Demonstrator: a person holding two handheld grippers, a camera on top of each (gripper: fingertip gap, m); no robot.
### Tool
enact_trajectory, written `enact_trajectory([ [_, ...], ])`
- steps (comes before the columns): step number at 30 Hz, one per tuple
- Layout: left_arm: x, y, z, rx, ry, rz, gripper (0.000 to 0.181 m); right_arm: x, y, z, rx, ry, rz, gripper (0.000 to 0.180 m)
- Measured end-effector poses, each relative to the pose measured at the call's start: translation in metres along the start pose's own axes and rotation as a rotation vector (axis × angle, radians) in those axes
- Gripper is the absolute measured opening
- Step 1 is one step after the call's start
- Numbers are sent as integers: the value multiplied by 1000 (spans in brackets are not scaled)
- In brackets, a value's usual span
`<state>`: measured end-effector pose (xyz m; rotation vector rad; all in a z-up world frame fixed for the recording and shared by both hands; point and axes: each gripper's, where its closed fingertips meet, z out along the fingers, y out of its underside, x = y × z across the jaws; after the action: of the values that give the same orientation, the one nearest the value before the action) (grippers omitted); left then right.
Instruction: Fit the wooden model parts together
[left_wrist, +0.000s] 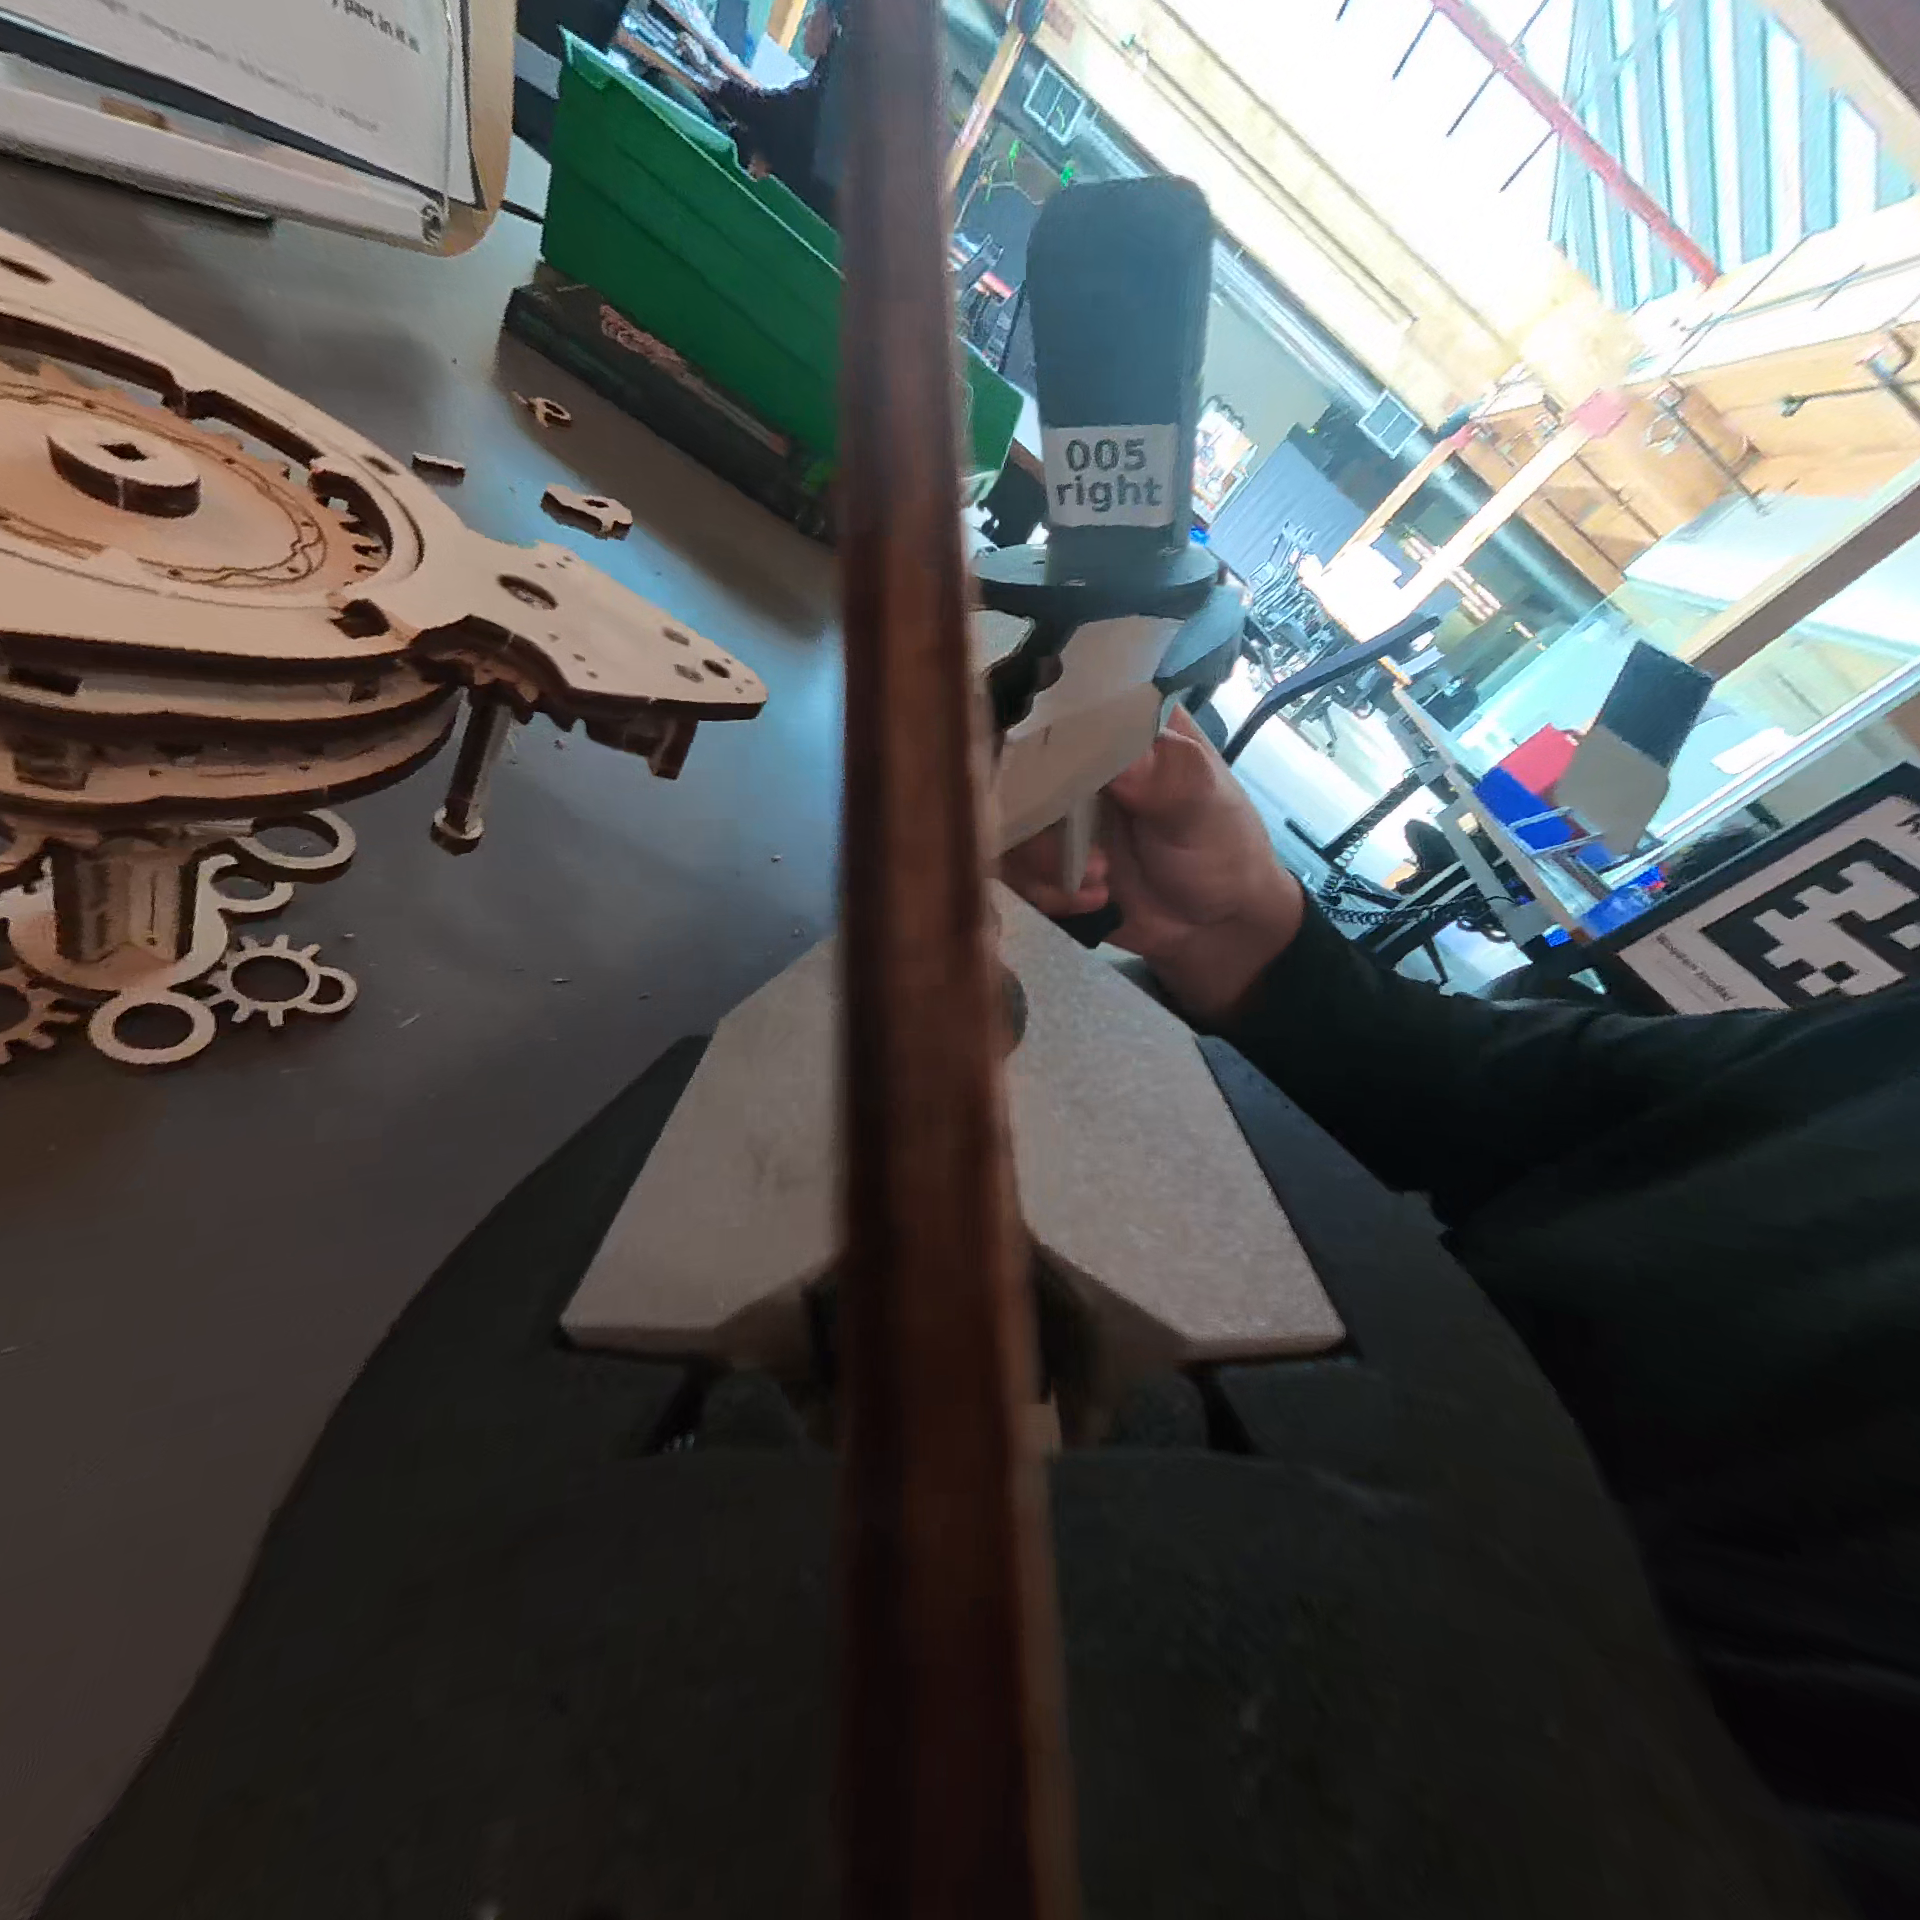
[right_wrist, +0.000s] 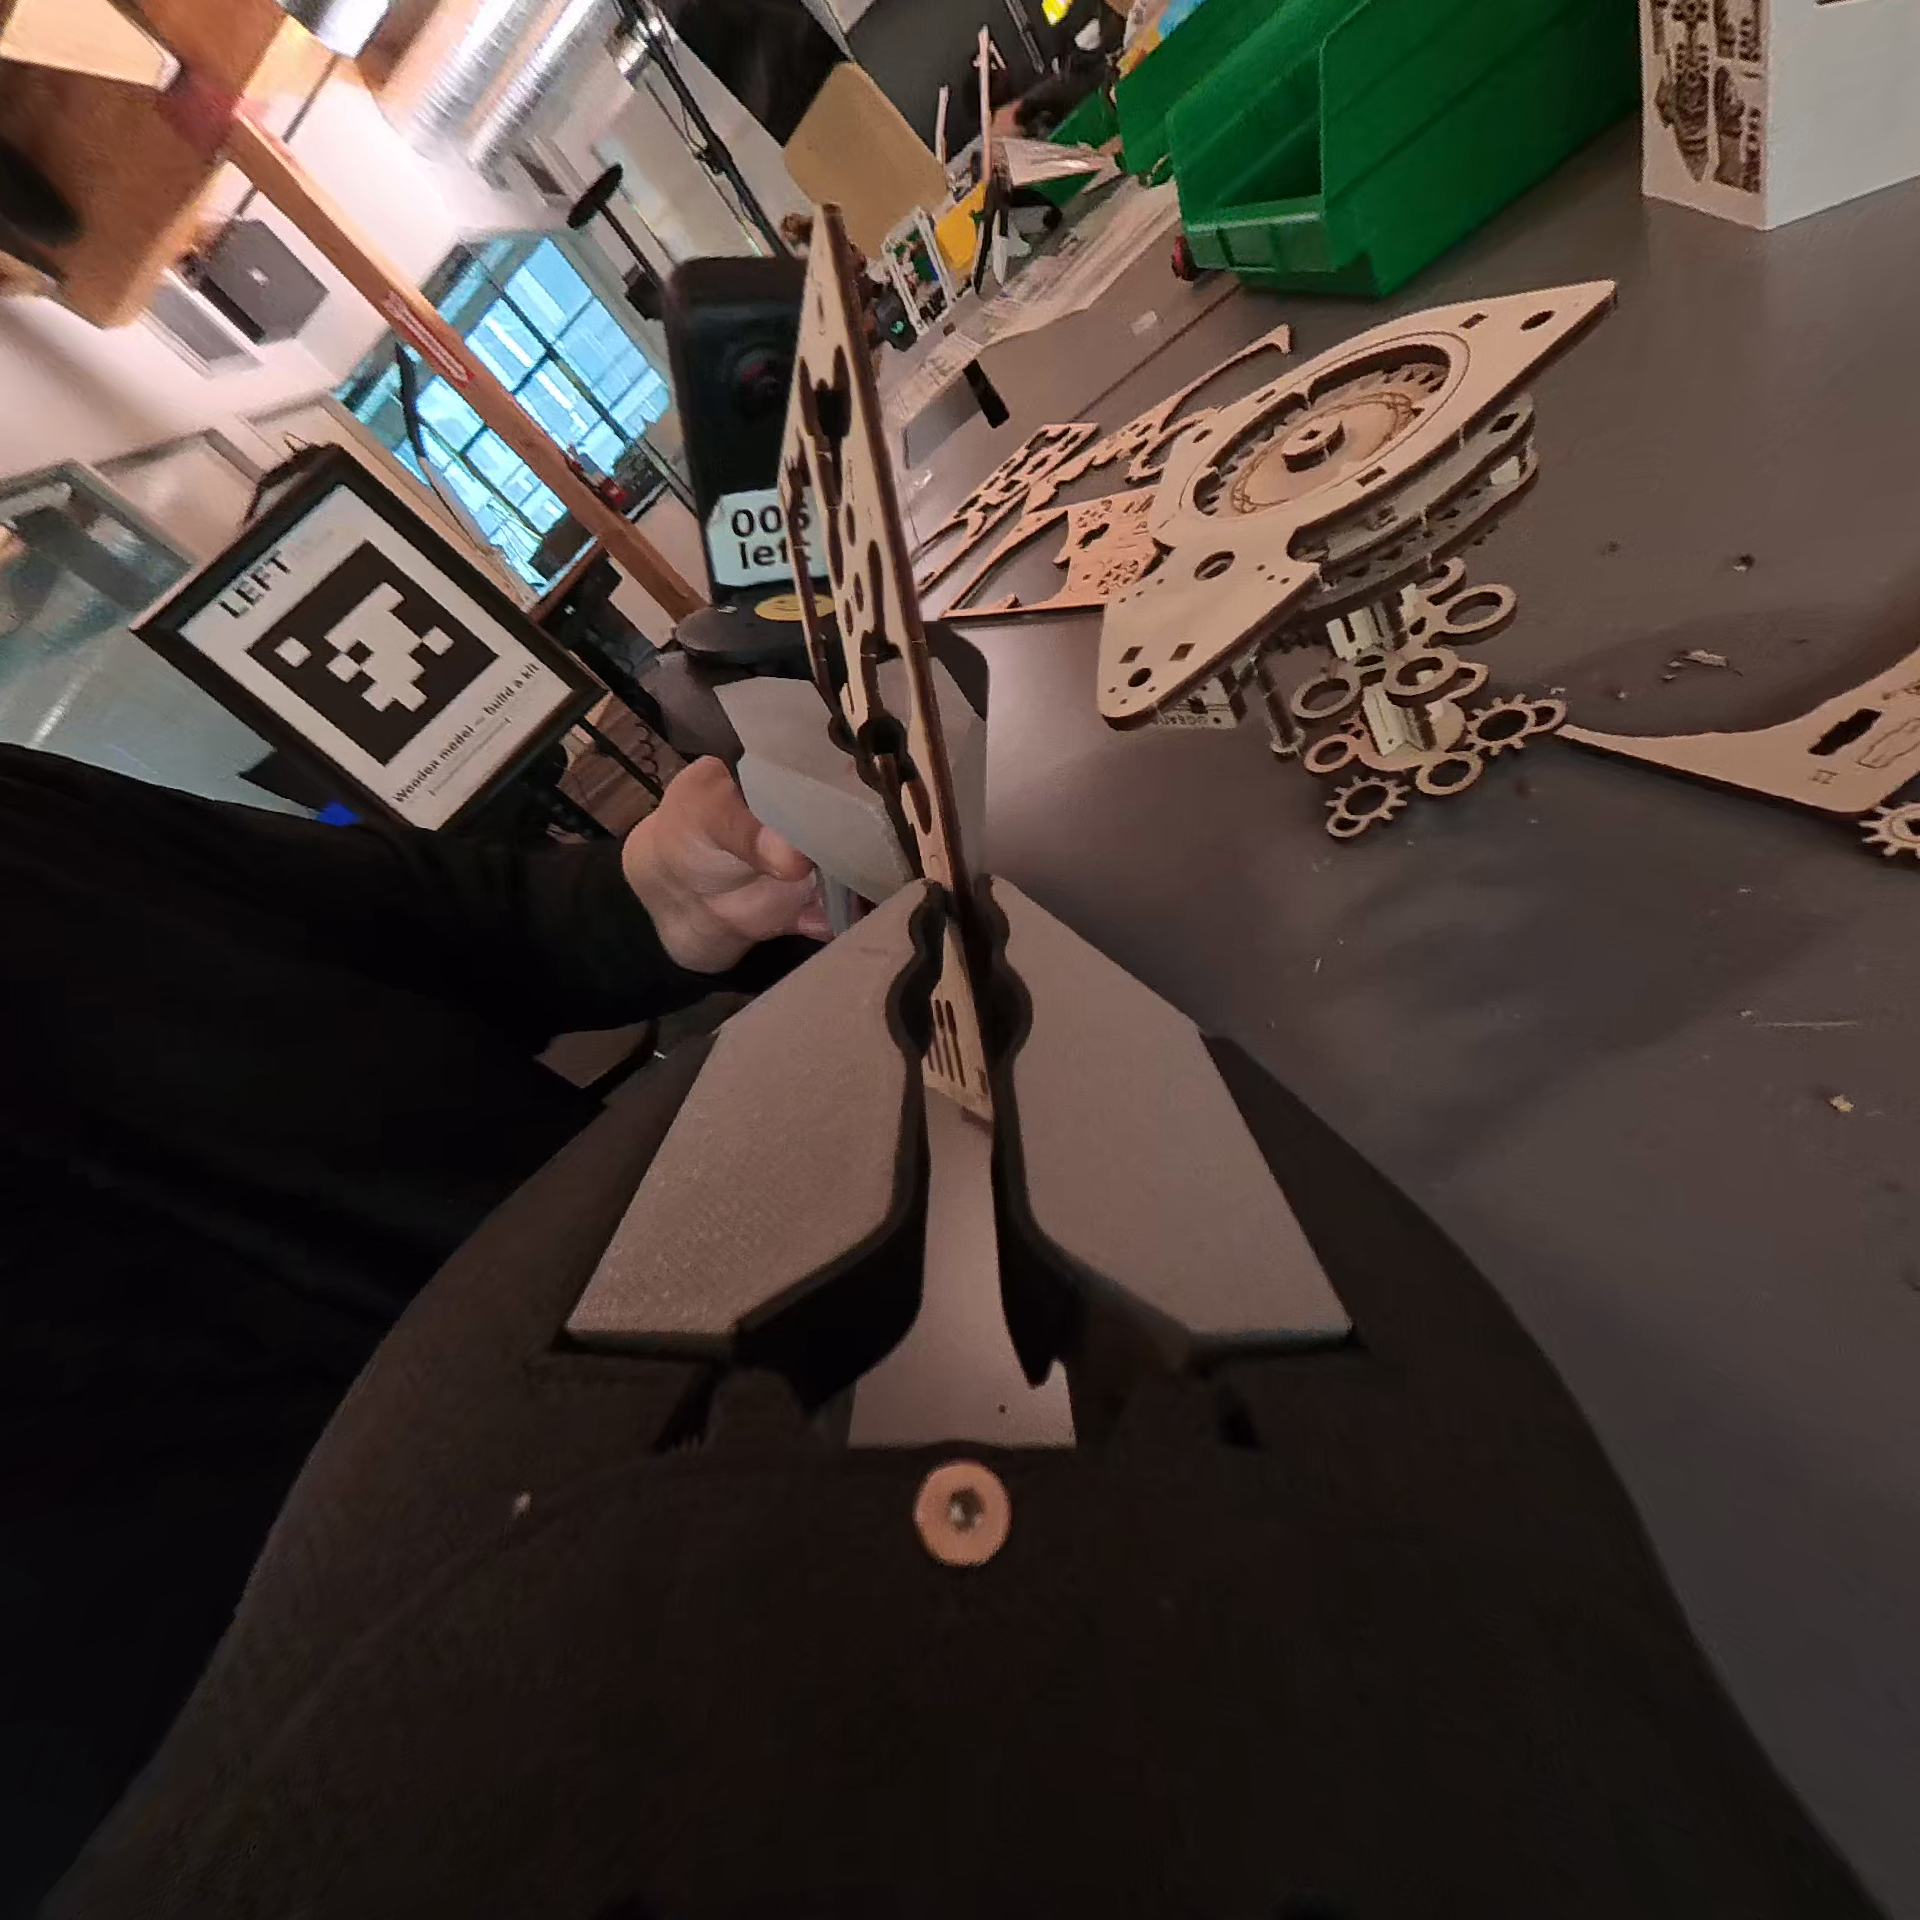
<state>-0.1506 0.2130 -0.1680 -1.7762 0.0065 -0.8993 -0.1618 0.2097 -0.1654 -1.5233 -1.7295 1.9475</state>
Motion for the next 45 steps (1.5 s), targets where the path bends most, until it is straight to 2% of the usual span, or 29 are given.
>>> enact_trajectory([
  [8, -5, 6, 2, -43, -87, 74, 1, 7, 6, 1, -46, 168, -107, 1],
  [16, -9, -2, 2, 6, -84, 44, 1, 15, -3, 1, -114, 479, -445, 2],
  [18, -10, -1, 4, 2, -56, -10, 6, 16, -1, -1, -159, 481, -415, 2],
  [19, -8, -2, 5, 9, -26, -38, 0, 14, -1, -2, -167, 455, -389, 2],
  [22, -5, -5, 7, 30, -1, -44, 4, 8, 2, -10, -180, 347, -261, 9],
  [28, -5, -2, 9, 16, -12, -39, 1, 15, 12, -16, -237, 385, -258, 4],
  [32, -11, 2, 12, -20, -90, 3, 3, 26, 16, -15, -333, 571, -361, 4],
  [35, -18, 0, 13, -21, -131, 14, 3, 34, 11, -16, -397, 826, -585, 3],
  [37, -18, -6, 9, 17, -107, 5, 2, 32, 4, -14, -356, 883, -701, 3],
  [39, -15, -7, 4, 14, -57, -1, 2, 25, 2, -10, -265, 777, -729, 4],
  [41, -3, -7, 0, 6, 38, 8, 1, 6, 0, -13, -147, 513, -534, 5],
  [42, -4, -3, -1, -18, 40, 14, 5, -7, -6, -19, -84, 367, -424, 8],
  [43, -2, -1, -1, -36, 55, 24, 1, -15, -15, -28, -23, 259, -333, 12],
  [45, 3, -4, -2, -26, 75, 76, 1, -10, -27, -43, 50, 189, -197, 22],
])
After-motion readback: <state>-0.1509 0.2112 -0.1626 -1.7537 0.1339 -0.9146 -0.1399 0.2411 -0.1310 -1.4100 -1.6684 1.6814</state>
